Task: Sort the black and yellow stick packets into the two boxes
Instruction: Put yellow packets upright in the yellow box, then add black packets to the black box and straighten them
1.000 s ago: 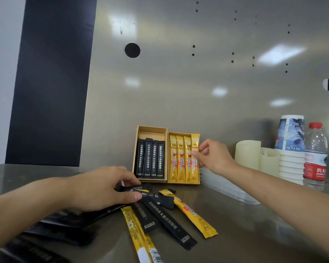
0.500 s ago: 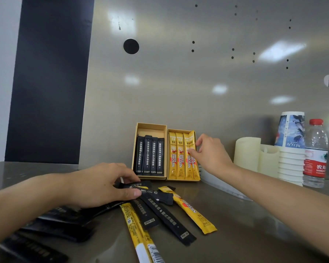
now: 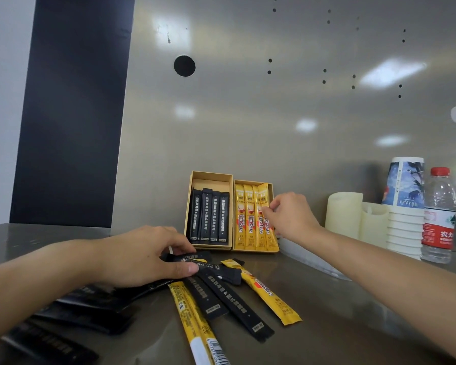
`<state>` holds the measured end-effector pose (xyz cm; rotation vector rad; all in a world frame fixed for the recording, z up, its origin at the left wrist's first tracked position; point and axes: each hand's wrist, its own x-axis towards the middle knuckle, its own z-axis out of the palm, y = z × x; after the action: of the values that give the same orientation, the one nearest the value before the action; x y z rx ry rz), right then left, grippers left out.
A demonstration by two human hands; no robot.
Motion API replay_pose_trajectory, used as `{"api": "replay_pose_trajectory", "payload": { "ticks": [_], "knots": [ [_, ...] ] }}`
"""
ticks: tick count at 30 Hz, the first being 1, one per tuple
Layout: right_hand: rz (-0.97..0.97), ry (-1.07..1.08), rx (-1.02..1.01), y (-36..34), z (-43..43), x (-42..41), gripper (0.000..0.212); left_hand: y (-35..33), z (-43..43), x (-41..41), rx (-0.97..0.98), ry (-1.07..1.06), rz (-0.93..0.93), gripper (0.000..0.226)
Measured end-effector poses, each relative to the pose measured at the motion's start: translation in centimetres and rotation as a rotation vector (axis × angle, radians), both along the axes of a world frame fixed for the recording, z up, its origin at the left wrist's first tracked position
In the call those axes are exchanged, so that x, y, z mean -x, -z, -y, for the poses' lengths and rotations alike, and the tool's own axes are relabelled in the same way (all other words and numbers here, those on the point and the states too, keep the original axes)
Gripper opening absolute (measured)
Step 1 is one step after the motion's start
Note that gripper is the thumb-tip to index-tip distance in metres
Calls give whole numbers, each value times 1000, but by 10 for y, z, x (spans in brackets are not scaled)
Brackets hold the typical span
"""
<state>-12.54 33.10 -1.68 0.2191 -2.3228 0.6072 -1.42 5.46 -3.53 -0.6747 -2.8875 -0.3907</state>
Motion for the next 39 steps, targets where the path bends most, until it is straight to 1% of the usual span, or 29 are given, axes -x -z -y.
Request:
{"api": "replay_pose_trajectory", "payload": {
  "ticks": [4,8,13,15,18,19,23,29,35,39],
  "knots": [
    [78,-65,120,-1,2,-2,25,0,0,1,-6,3,1,53],
    [66,-69,173,-3,-1,-1,25,1,1,1,-10,8,3,54],
    [36,-45,102,0,-2,-2,33,1,0,2,-3,7,-14,51],
    [29,-35,98,0,-2,-2,29,1,1,3,0,5,-13,51],
    [22,-22,121,0,-4,2,11,1,1,3,13,6,-17,52],
    [26,-26,130,0,-5,4,8,1,1,3,13,8,-20,52],
    [46,-40,99,4,-8,9,6,1,1,3,4,14,-32,50],
    [-3,-16,0,8,-8,9,5,2,1,4,10,13,-40,52],
    [-57,-52,-91,9,-6,-4,11,3,1,3,-5,14,-49,48],
    [-65,-163,-83,10,11,-28,7,4,0,3,-57,21,-110,41]
  ]
}}
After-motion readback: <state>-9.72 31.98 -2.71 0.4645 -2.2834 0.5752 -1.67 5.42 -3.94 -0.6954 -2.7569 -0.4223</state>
